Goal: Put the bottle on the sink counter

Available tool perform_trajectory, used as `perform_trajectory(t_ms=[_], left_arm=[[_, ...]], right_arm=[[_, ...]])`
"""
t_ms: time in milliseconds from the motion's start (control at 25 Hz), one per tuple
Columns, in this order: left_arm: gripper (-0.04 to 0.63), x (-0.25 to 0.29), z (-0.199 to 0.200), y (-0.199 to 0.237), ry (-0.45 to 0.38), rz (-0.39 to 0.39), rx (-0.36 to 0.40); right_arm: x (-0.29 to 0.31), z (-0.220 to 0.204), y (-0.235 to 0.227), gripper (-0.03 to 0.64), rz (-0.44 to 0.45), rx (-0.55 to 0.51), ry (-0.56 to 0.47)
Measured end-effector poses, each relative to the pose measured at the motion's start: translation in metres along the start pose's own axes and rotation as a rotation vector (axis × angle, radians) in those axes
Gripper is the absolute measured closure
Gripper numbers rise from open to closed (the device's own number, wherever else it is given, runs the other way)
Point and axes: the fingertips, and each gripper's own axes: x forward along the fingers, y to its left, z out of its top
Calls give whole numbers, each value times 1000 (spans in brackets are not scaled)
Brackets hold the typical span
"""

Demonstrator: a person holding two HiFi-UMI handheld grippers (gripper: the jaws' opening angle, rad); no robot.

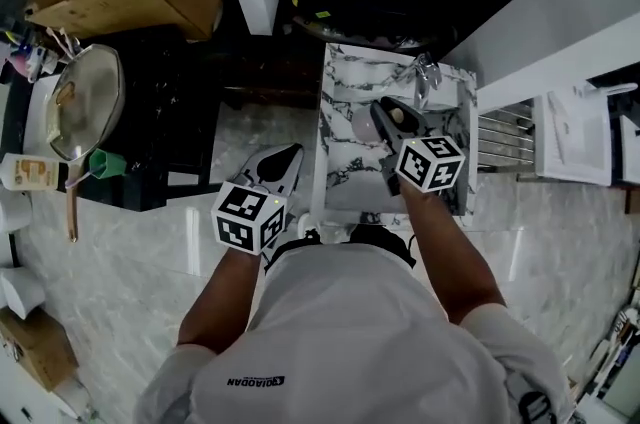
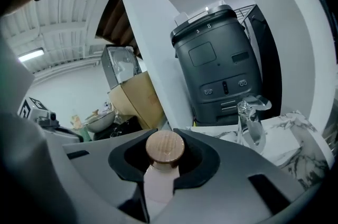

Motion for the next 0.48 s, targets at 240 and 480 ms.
perform_trajectory(t_ms=[240,480], left_arm=[[581,3,-17,-6,34,8,-17],[581,3,-31,-2,60,25,-29]], right_arm=[[44,-3,-15,499,-12,-21,21],[71,-6,-24,499,-23,-72,44]])
